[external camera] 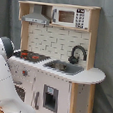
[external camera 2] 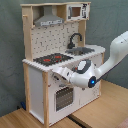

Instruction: Play with the kitchen

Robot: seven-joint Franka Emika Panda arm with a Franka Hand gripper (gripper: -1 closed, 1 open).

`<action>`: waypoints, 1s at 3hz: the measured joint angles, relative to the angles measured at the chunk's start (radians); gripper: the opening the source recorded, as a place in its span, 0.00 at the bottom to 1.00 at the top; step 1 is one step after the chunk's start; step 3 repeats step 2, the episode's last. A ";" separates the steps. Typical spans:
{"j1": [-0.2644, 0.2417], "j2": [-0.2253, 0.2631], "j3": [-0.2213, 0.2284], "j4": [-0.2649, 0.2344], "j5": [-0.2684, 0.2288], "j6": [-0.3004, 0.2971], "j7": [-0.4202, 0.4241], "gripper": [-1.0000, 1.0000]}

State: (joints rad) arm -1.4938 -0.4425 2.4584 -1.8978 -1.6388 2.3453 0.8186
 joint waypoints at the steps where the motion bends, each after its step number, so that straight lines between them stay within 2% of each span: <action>1: 0.000 0.000 0.000 0.000 0.001 0.001 0.009 0.00; 2: 0.000 0.001 0.000 0.000 0.001 0.002 0.009 1.00; 3: 0.000 0.001 0.000 0.000 0.001 0.002 0.009 1.00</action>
